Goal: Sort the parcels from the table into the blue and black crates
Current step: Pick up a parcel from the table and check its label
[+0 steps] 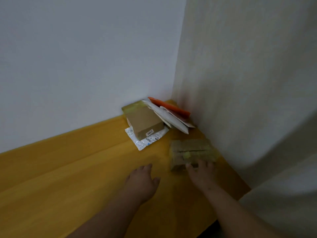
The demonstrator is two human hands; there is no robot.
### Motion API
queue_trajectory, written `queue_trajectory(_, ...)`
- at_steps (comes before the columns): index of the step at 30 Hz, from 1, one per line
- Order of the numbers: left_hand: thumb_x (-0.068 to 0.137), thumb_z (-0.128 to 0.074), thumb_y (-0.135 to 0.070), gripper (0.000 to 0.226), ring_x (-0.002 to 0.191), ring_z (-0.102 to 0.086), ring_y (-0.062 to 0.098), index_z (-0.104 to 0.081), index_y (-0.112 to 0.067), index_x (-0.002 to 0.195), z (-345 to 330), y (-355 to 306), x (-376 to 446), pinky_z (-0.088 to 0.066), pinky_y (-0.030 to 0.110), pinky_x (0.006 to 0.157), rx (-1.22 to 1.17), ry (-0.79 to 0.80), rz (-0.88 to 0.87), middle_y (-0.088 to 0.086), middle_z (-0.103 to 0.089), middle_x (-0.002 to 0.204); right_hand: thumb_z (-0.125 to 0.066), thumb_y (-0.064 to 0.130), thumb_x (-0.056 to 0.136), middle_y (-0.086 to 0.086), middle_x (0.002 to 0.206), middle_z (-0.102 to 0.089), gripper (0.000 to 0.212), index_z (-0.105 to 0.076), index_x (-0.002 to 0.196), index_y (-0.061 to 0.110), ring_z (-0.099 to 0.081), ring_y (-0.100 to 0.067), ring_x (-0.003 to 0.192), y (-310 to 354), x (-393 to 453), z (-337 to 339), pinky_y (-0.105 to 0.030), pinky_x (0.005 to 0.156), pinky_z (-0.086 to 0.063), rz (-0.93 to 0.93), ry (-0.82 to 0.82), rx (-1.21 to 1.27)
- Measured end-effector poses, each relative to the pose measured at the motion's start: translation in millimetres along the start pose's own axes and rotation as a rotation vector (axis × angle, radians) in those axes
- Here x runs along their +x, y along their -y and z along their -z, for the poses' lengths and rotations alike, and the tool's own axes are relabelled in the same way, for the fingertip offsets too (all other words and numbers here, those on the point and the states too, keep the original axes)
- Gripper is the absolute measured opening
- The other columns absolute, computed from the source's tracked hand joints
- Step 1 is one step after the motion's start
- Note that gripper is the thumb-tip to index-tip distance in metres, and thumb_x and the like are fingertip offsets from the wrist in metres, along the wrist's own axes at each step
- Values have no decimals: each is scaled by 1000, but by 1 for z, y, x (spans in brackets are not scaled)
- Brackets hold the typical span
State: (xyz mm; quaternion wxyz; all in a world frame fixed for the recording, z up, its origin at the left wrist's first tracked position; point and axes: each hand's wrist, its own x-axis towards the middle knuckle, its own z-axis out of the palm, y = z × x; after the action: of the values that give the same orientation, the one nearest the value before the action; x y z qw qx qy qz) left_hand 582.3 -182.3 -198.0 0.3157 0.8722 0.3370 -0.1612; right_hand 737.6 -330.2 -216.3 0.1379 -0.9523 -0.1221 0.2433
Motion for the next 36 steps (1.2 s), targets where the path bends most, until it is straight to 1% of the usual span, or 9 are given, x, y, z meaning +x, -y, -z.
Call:
queue_trajectory(7, 98, -47, -47, 69, 144, -30, 22, -16, -23, 155, -6, -51, 41, -31, 36, 115, -300, 62, 119, 4, -25, 160, -59, 43, 93, -18, 161, -12, 78, -20, 155, 17, -16, -37, 147, -11, 72, 36, -40, 119, -17, -62, -80, 49)
queue_trajectory(12, 100, -50, -40, 62, 139, -36, 22, -24, -23, 153, -8, -77, 60, -33, 30, 108, -533, 77, 174, 2, -32, 156, -68, 22, 86, -18, 155, -33, 84, -22, 155, 9, -35, -35, 141, -12, 102, 41, -40, 116, -29, -35, 56, 250)
queue_trajectory(16, 100, -51, -27, 45, 111, -52, 16, -42, -21, 143, -11, -77, 60, -41, 28, 93, -743, 26, 226, 3, -51, 141, -71, 10, 80, -15, 139, -53, 70, -43, 144, 13, -53, -33, 125, -10, 101, 23, -44, 107, -43, -25, 118, 382)
queue_trajectory(20, 99, -50, -20, 27, 94, -56, 18, -56, -16, 126, -10, -50, 44, -48, 34, 85, -823, -115, 366, 5, -59, 118, -77, 6, 78, -12, 138, -53, 81, -35, 147, 13, -52, -33, 126, 0, 85, 13, -36, 102, -45, 14, 280, 408)
queue_trajectory(23, 98, -50, -16, 14, 84, -60, 16, -63, -22, 99, -8, -24, 25, -51, 44, 89, -902, -210, 426, -1, -65, 95, -73, 8, 83, -12, 133, -58, 58, -49, 135, 12, -56, -30, 119, 17, 69, 3, -31, 91, -46, 29, 376, 380)
queue_trajectory(25, 99, -50, -18, 15, 79, -57, 10, -65, -19, 101, -5, -5, 10, -51, 39, 79, -965, -279, 453, -7, -62, 88, -70, 13, 87, -9, 129, -60, 46, -54, 130, 12, -57, -28, 117, 33, 53, -4, -27, 85, -43, 48, 394, 385)
queue_trajectory(28, 101, -50, -27, 29, 82, -58, 10, -63, -13, 124, 8, 24, -17, -47, 34, 69, -1032, -379, 456, -7, -62, 94, -70, 21, 86, -6, 122, -63, 41, -58, 125, 17, -60, -25, 107, 56, 24, -18, -31, 86, -48, 85, 390, 433)
queue_trajectory(33, 100, -52, -27, 14, 103, -54, 21, -56, -25, 113, 32, 82, -72, -43, 41, 88, -1188, -515, 439, -1, -54, 123, -68, 22, 87, -1, 112, -65, 32, -58, 117, 27, -66, -24, 98, 99, -38, -45, -42, 83, -56, 136, 453, 667)
queue_trajectory(36, 97, -55, -31, 20, 111, -54, 22, -58, -31, 117, 42, 120, -109, -46, 45, 94, -1211, -578, 432, 1, -54, 132, -67, 25, 90, 3, 121, -63, 44, -48, 128, 36, -64, -23, 104, 128, -78, -63, -43, 83, -54, 178, 557, 762)
